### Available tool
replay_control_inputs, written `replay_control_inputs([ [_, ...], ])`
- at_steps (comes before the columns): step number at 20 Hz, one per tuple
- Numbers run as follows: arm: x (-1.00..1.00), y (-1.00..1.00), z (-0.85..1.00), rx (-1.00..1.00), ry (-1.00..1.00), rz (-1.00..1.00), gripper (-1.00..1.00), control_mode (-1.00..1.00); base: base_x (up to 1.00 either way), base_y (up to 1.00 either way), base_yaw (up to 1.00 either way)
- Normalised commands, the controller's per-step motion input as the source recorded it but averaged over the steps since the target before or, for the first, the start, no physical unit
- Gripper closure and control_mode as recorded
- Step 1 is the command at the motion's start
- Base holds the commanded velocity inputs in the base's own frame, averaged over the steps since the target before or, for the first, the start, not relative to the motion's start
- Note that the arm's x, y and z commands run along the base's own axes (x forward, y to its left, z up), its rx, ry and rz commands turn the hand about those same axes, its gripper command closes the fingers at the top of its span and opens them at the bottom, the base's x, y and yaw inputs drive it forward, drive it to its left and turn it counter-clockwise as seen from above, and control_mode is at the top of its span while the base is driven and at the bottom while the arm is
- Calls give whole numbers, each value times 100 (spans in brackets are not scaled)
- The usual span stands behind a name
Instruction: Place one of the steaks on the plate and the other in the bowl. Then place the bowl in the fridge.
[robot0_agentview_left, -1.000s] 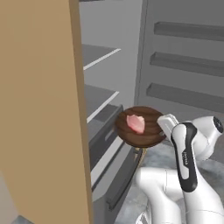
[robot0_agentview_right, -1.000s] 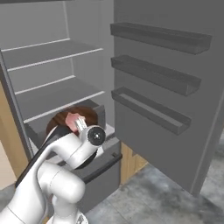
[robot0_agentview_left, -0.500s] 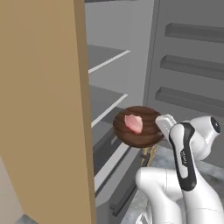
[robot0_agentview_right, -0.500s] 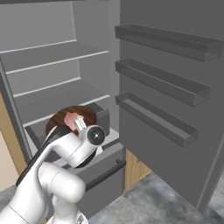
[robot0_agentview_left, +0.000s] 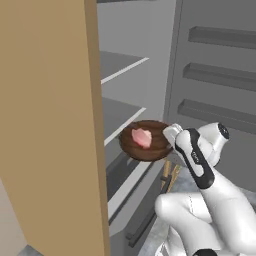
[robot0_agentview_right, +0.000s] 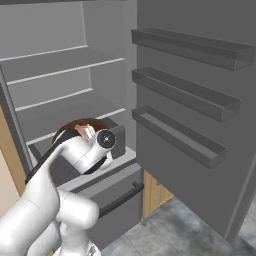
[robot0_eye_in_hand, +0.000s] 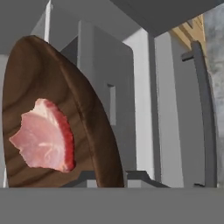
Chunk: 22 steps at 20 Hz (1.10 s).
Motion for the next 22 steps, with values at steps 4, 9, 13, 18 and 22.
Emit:
replay_control_inputs([
  [4, 41, 28, 73, 0, 26, -4, 100, -100, 0, 0, 0],
  [9, 44, 8, 50, 0, 13, 0, 100, -100, 0, 0, 0],
  [13, 33, 6, 18, 0, 3, 0, 100, -100, 0, 0, 0],
  [18, 20, 41, 2, 2, -15, 0, 100, -100, 0, 0, 0],
  [22, 18, 30, 0, 0, -9, 0, 100, -100, 0, 0, 0],
])
